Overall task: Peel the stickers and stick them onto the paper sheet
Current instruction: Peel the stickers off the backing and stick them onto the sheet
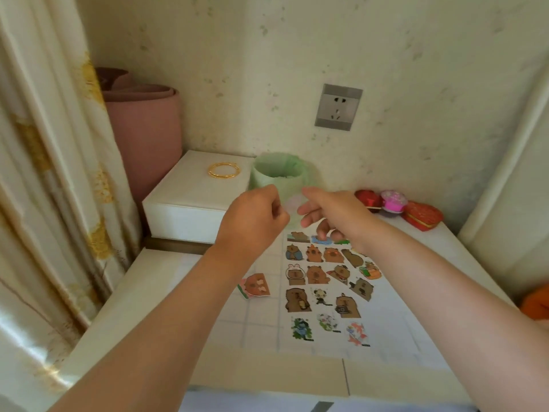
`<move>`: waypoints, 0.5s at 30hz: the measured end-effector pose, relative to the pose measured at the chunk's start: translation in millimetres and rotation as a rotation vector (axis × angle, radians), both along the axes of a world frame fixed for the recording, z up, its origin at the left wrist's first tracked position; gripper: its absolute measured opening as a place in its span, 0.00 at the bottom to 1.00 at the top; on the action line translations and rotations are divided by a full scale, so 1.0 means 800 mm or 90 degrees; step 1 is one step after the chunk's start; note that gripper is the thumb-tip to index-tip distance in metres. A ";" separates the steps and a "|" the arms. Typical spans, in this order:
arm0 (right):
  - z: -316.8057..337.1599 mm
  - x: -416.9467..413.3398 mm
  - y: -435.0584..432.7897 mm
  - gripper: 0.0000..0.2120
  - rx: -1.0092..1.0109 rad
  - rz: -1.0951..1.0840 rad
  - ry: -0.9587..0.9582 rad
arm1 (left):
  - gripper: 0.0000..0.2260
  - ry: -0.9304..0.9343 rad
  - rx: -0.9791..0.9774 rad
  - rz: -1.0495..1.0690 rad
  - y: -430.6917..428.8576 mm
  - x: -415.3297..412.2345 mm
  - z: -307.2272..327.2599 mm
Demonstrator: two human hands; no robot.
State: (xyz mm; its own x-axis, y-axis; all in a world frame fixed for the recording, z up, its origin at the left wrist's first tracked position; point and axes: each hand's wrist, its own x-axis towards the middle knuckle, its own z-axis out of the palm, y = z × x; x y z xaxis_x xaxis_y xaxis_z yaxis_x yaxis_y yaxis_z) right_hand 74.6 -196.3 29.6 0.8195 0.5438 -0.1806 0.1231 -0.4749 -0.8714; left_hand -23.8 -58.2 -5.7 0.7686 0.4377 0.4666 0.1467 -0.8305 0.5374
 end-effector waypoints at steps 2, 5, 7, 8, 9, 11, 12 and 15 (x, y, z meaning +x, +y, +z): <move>-0.002 0.000 -0.021 0.23 0.013 -0.015 0.062 | 0.05 -0.001 0.081 -0.032 -0.020 0.006 -0.001; -0.004 0.008 -0.050 0.19 0.023 -0.065 0.085 | 0.04 -0.007 0.158 -0.070 -0.045 0.015 -0.005; -0.007 0.015 -0.068 0.12 0.014 -0.090 0.091 | 0.03 -0.030 0.203 -0.098 -0.060 0.022 -0.009; -0.009 0.018 -0.076 0.10 0.009 -0.098 0.101 | 0.04 -0.048 0.229 -0.113 -0.065 0.026 -0.012; -0.011 0.022 -0.084 0.09 0.007 -0.104 0.113 | 0.04 -0.063 0.248 -0.126 -0.071 0.030 -0.014; -0.015 0.029 -0.099 0.08 -0.004 -0.111 0.134 | 0.05 -0.068 0.280 -0.153 -0.079 0.036 -0.020; -0.018 0.031 -0.107 0.07 -0.017 -0.112 0.137 | 0.04 -0.063 0.300 -0.171 -0.081 0.039 -0.024; -0.027 0.040 -0.133 0.08 -0.065 -0.109 0.139 | 0.06 0.025 0.328 -0.221 -0.091 0.045 -0.031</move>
State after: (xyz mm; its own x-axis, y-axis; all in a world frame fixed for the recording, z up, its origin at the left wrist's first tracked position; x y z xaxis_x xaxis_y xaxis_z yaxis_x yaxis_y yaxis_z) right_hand 106.9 -302.5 7.9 0.8335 0.3704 -0.4099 -0.1520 -0.5596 -0.8147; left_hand 12.4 -131.3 -30.4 0.8466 -0.1144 0.5198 -0.1661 -0.9846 0.0539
